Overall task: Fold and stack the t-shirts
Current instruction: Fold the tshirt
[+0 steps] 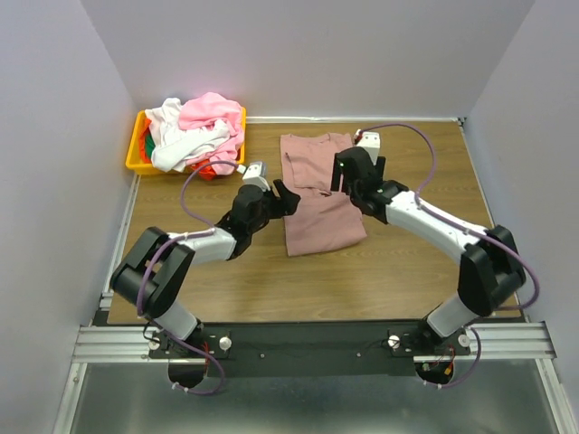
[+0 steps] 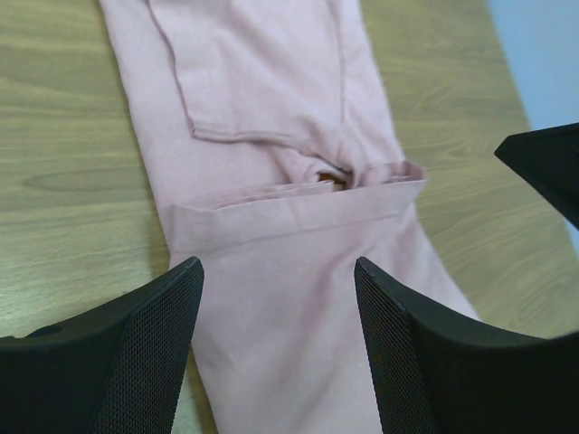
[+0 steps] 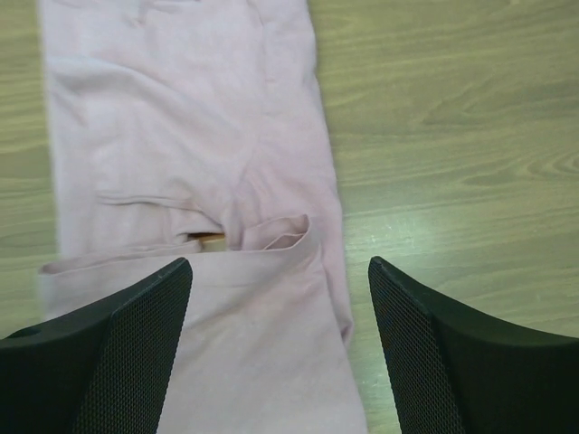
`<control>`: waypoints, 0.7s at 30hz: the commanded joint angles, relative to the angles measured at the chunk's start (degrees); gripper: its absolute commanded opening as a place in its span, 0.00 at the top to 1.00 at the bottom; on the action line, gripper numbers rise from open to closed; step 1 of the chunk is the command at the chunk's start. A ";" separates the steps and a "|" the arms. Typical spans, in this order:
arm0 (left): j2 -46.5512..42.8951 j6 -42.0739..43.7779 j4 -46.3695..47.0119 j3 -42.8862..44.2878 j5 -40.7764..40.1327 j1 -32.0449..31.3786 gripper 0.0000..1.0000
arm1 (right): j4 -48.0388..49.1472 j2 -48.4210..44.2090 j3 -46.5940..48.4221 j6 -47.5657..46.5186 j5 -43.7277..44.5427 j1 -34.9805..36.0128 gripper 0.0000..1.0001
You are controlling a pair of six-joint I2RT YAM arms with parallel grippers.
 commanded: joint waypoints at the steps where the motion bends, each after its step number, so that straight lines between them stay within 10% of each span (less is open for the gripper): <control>1: -5.07 0.82 -0.88 -4.44 -1.70 0.32 0.25 | 0.22 -5.87 -4.47 1.55 -5.83 -0.13 0.15; 21: -13.25 -3.93 -1.05 -18.61 -0.02 -6.70 0.31 | 0.31 -10.98 -24.69 11.67 -11.12 -0.31 0.35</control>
